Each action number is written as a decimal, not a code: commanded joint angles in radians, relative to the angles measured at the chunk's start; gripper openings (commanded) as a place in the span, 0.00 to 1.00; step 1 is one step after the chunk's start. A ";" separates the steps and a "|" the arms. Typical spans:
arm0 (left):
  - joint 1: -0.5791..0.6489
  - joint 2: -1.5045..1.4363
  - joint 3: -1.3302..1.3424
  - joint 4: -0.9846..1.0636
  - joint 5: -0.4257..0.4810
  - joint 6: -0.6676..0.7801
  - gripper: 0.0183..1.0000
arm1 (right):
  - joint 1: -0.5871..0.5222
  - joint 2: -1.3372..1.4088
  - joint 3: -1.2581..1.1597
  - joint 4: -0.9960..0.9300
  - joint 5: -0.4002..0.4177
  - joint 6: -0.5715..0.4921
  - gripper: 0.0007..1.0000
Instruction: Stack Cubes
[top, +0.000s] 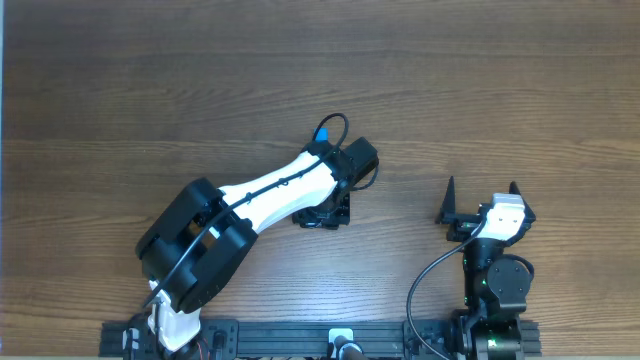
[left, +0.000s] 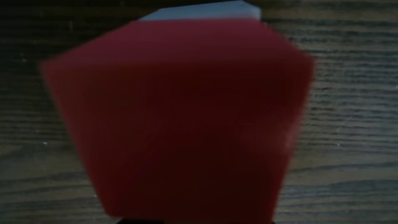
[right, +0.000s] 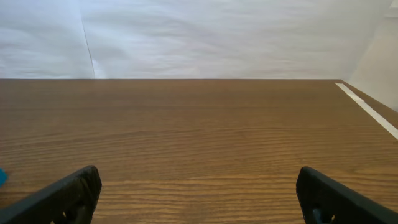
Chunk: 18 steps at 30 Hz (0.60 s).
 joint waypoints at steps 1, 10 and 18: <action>0.007 -0.001 -0.008 0.003 -0.013 -0.004 0.04 | 0.006 -0.009 -0.005 -0.003 -0.010 -0.002 0.99; 0.000 -0.068 -0.006 -0.020 0.003 -0.005 0.02 | 0.006 -0.009 -0.005 -0.003 -0.010 -0.002 0.99; 0.010 -0.249 0.070 -0.092 -0.017 0.017 0.02 | 0.006 -0.009 -0.005 -0.003 -0.010 -0.002 0.99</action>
